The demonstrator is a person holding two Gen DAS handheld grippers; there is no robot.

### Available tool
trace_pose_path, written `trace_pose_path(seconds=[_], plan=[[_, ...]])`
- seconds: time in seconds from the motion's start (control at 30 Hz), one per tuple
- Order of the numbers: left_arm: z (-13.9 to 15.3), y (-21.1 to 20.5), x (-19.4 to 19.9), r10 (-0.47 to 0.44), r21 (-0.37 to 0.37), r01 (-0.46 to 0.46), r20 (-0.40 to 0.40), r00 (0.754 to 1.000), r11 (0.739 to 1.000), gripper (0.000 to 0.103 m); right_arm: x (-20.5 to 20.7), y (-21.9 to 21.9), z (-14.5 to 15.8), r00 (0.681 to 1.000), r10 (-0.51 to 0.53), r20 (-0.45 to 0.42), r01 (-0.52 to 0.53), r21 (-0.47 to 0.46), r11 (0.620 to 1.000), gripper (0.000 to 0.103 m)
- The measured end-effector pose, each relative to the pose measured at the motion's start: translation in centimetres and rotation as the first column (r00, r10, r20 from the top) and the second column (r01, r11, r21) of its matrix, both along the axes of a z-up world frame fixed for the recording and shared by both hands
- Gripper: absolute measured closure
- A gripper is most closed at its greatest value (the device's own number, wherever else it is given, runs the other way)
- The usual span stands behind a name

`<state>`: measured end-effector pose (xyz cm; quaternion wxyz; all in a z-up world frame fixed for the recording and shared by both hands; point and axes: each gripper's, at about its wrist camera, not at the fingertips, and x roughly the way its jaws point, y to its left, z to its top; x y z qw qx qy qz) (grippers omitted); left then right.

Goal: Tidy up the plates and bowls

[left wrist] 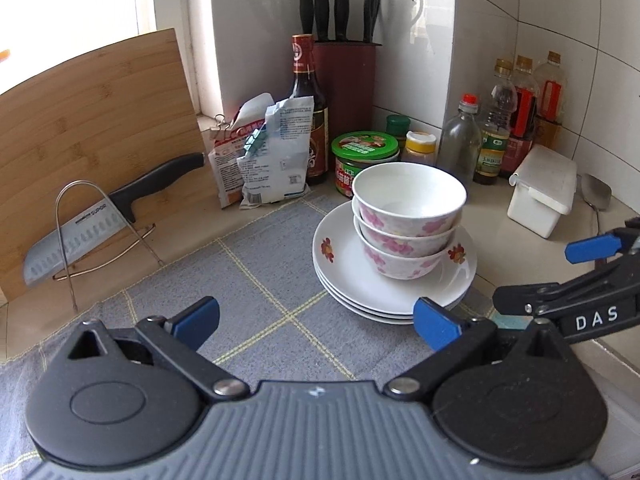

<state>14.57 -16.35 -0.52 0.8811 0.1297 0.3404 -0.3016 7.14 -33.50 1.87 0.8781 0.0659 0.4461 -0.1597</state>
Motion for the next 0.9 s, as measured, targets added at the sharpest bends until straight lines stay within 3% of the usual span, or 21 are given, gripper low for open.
trace_pose_path(seconds=[0.23,0.9], plan=[[0.7,0.1,-0.8,0.019,-0.003,-0.019,-0.027,0.999,1.000,0.001,-1.3,0.1,0.5,0.997,-0.063,0.032,0.061,0.060,0.996,0.000],[1.2,0.4,-0.7,0.055,-0.027,-0.057,-0.046,0.997,0.998,0.001,-0.8,0.5,0.9,0.997,-0.066,0.038,0.064,0.051,0.997,0.000]])
